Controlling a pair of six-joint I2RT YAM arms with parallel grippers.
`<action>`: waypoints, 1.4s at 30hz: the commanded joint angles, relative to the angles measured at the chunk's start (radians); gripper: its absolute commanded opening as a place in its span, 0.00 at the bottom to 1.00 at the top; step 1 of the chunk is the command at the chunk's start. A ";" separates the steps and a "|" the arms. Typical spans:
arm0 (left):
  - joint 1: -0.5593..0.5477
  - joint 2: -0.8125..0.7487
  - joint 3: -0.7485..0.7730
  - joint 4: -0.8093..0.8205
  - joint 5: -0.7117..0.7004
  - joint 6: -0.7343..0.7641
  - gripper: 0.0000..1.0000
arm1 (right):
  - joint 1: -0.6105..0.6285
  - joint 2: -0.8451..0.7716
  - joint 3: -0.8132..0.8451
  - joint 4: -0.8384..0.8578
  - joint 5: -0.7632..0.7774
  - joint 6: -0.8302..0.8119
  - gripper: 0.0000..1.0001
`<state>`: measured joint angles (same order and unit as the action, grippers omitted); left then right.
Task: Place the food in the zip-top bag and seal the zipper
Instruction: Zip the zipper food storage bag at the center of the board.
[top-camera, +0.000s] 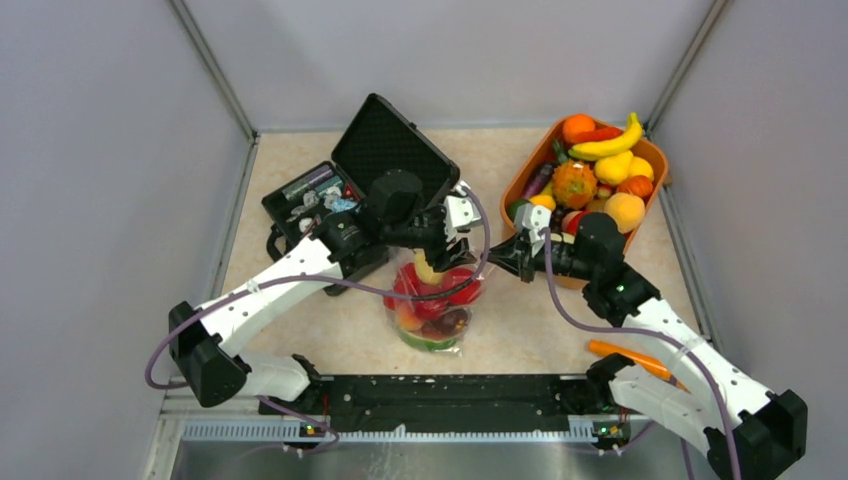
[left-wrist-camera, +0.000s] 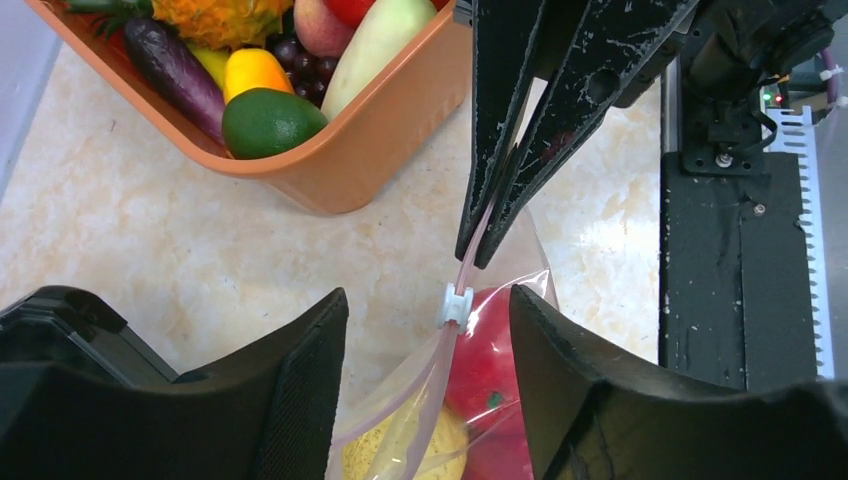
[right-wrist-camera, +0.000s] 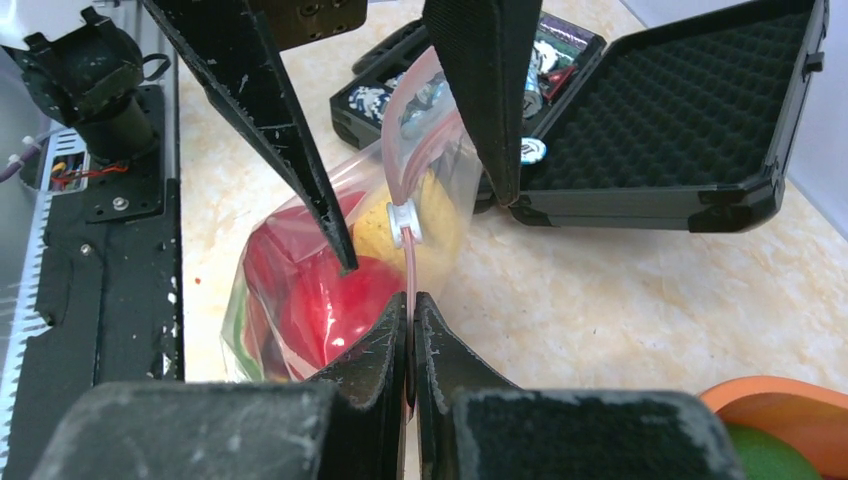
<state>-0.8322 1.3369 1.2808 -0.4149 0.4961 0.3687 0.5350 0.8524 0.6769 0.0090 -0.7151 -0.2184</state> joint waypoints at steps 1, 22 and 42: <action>0.002 0.000 0.046 0.003 0.047 0.010 0.64 | 0.010 -0.035 0.044 0.025 -0.043 -0.011 0.00; 0.002 0.064 0.137 -0.207 0.087 0.124 0.09 | 0.010 -0.051 0.041 0.014 -0.044 -0.012 0.00; 0.002 0.042 0.099 -0.114 0.076 0.055 0.00 | 0.010 -0.036 0.041 0.024 -0.041 -0.012 0.00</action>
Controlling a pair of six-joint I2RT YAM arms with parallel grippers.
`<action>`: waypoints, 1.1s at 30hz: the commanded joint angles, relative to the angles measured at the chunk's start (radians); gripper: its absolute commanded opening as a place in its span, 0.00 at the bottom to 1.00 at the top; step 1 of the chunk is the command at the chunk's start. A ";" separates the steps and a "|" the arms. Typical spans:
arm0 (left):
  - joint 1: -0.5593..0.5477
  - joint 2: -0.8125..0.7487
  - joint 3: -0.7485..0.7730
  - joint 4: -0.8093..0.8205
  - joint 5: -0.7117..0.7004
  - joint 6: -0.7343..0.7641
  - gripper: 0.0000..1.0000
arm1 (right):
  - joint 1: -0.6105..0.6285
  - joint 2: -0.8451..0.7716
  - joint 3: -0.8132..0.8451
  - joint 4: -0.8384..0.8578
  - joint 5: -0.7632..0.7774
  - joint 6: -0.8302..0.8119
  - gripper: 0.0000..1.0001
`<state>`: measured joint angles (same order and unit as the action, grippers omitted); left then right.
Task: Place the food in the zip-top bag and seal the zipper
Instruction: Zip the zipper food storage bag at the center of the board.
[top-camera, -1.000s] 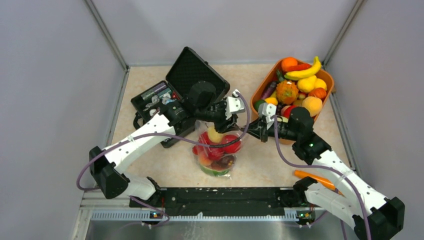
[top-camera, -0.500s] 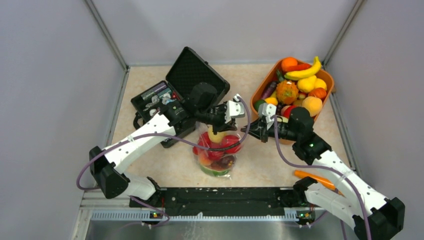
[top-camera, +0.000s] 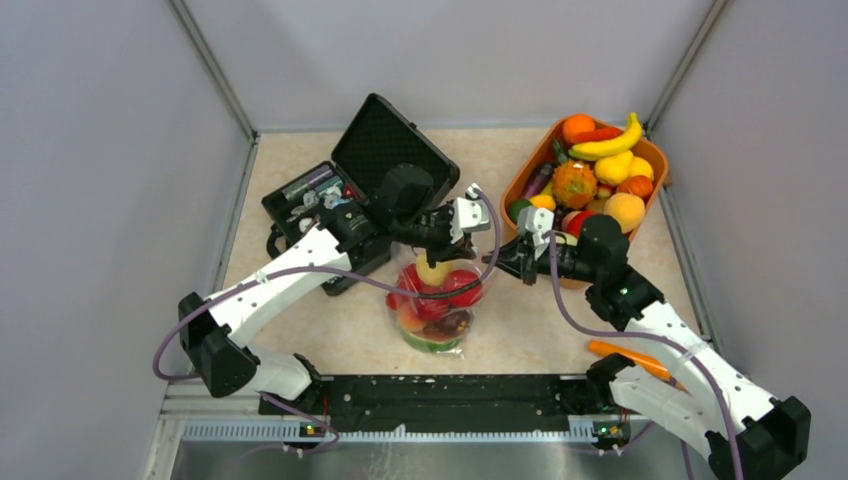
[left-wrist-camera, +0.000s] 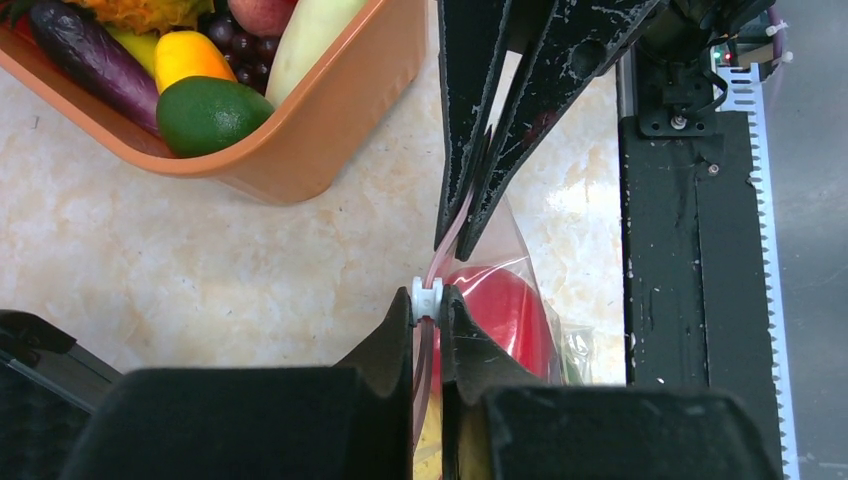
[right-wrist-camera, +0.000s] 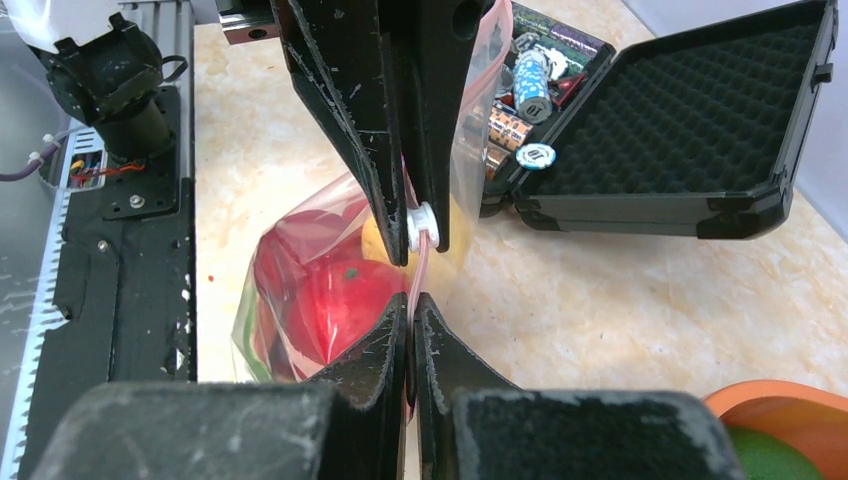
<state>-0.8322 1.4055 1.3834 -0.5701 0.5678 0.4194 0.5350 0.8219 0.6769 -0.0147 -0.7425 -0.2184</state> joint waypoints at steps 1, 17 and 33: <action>0.002 -0.030 -0.006 0.041 -0.002 0.009 0.00 | 0.010 -0.005 0.042 0.046 -0.004 -0.014 0.00; 0.034 -0.089 -0.075 0.089 -0.061 0.008 0.04 | 0.010 -0.004 0.040 0.053 -0.008 -0.018 0.00; 0.034 -0.073 -0.058 0.085 0.044 -0.019 0.19 | 0.010 -0.010 0.044 0.067 -0.008 0.003 0.00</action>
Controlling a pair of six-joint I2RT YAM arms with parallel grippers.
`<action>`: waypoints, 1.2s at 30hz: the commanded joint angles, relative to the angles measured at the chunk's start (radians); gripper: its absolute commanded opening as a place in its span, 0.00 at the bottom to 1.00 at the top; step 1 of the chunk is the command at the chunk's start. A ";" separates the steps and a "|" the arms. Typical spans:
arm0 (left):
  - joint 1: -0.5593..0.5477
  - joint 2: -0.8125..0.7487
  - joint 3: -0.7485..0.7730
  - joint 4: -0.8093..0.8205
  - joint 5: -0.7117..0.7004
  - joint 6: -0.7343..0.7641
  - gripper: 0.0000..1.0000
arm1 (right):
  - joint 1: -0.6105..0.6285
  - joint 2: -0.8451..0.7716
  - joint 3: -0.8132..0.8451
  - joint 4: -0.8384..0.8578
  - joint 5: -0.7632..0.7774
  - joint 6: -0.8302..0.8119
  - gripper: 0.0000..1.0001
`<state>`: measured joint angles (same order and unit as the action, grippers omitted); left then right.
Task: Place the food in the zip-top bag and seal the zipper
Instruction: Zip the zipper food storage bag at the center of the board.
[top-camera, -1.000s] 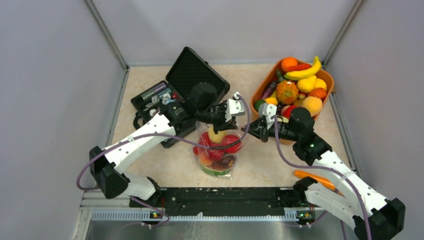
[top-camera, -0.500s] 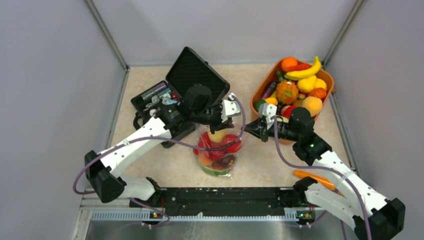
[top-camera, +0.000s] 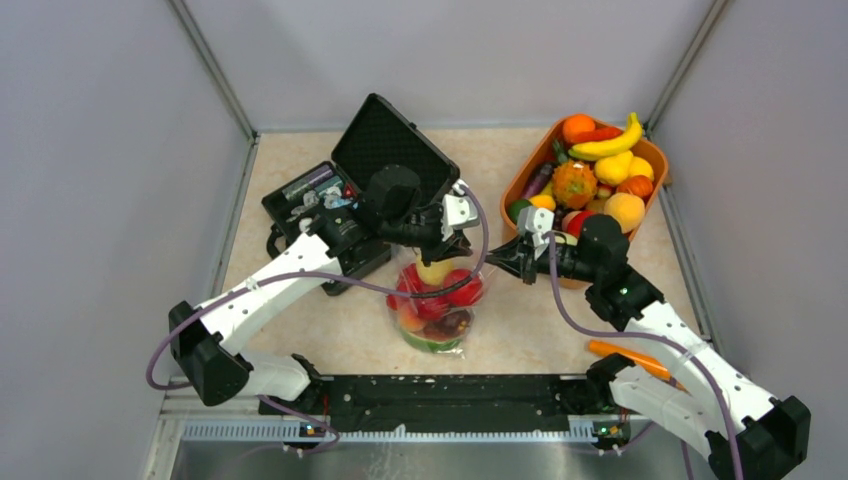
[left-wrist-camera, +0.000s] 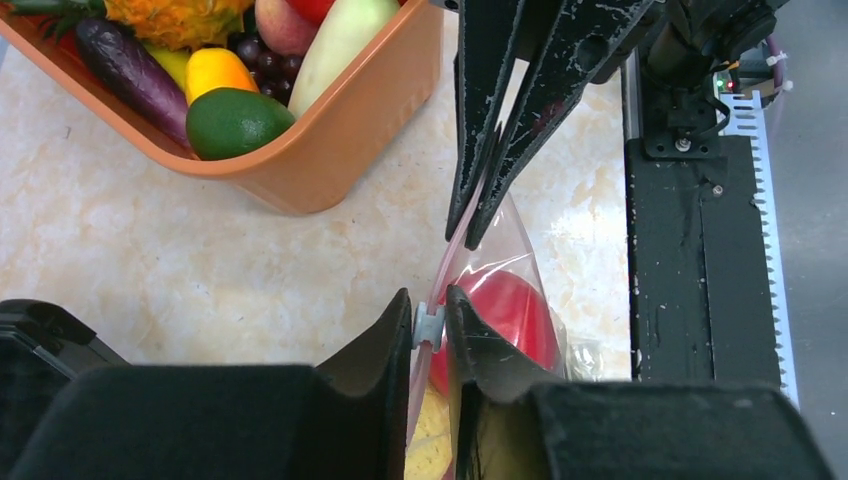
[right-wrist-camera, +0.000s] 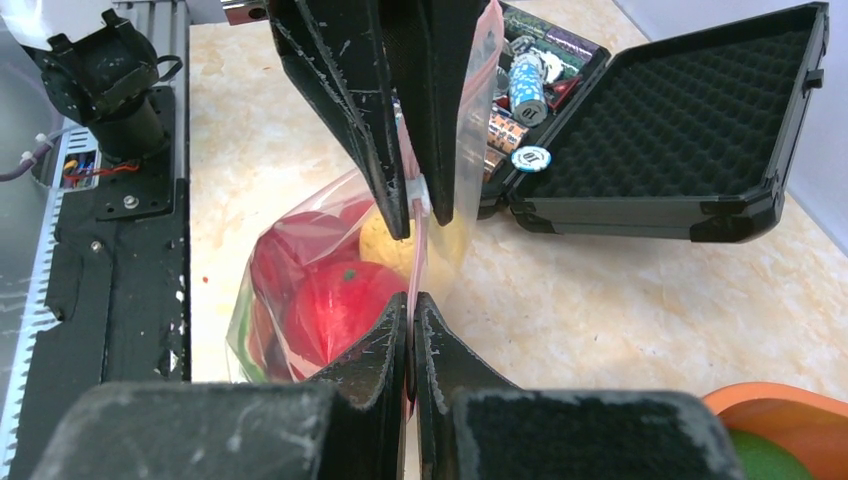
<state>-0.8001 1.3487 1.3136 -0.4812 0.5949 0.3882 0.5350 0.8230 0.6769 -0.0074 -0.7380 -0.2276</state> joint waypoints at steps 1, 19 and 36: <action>0.002 -0.018 0.009 -0.011 0.007 0.015 0.29 | 0.010 -0.012 0.042 0.067 -0.015 0.016 0.00; 0.002 -0.056 -0.038 0.074 0.015 -0.066 0.28 | 0.010 -0.014 0.033 0.069 0.001 0.042 0.00; 0.020 -0.117 -0.047 -0.038 -0.126 0.035 0.00 | 0.010 -0.020 0.063 0.010 0.015 -0.004 0.00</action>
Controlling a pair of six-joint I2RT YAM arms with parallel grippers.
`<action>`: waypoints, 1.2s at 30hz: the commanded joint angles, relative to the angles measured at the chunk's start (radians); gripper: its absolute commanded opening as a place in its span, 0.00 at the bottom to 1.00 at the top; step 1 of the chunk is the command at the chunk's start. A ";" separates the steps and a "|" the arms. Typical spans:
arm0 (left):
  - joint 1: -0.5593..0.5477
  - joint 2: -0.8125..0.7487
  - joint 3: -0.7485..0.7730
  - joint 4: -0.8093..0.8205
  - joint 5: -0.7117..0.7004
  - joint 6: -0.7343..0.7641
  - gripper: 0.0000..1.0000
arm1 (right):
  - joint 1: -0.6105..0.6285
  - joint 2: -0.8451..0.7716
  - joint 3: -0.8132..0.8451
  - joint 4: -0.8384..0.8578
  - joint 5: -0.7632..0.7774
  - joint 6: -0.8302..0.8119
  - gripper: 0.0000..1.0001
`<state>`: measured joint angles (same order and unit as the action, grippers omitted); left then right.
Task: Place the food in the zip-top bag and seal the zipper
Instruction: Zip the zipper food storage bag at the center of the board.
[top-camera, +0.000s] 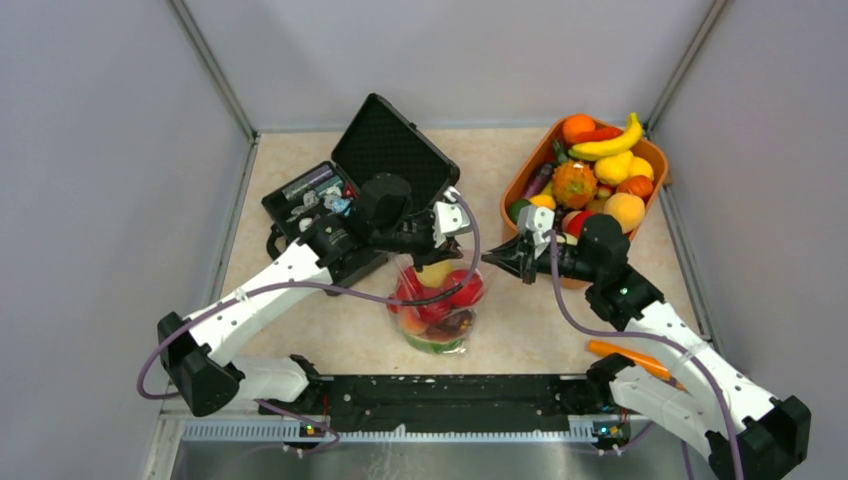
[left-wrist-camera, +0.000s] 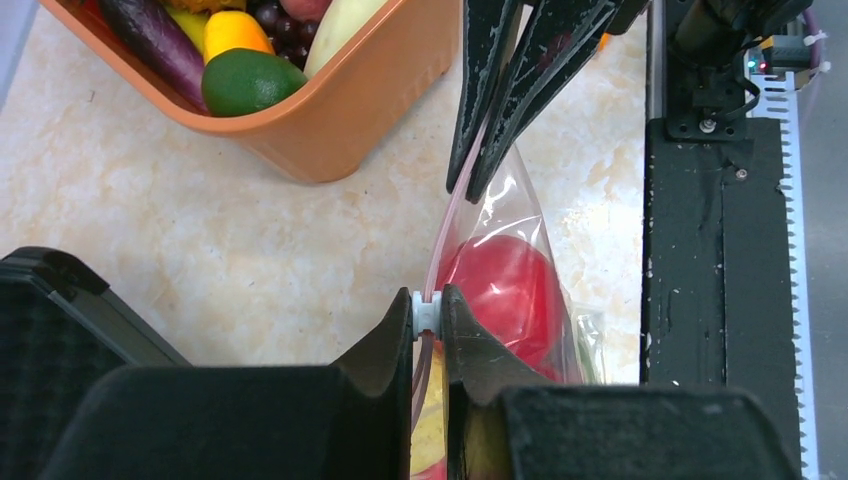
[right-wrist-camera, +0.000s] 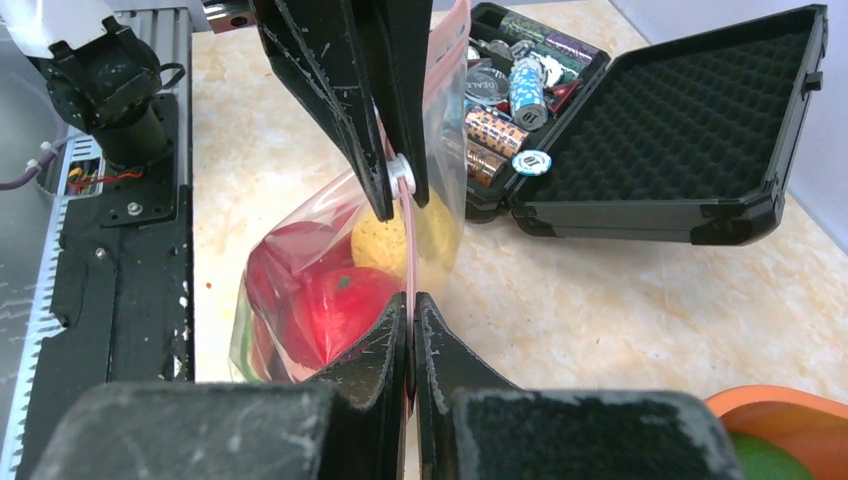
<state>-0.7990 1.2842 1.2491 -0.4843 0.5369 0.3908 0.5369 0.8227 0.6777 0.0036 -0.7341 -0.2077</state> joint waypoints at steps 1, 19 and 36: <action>0.022 -0.056 0.014 -0.044 -0.074 0.039 0.00 | 0.008 -0.023 0.067 -0.001 0.010 -0.028 0.00; 0.034 -0.063 0.078 0.057 0.059 -0.126 0.00 | 0.010 -0.013 0.121 0.003 -0.054 0.009 0.54; -0.011 -0.016 0.091 0.050 0.015 -0.130 0.00 | 0.072 0.088 0.204 -0.124 0.010 -0.072 0.38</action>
<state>-0.8043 1.2675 1.3052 -0.4858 0.5556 0.2737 0.5819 0.9249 0.8345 -0.1040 -0.7498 -0.2447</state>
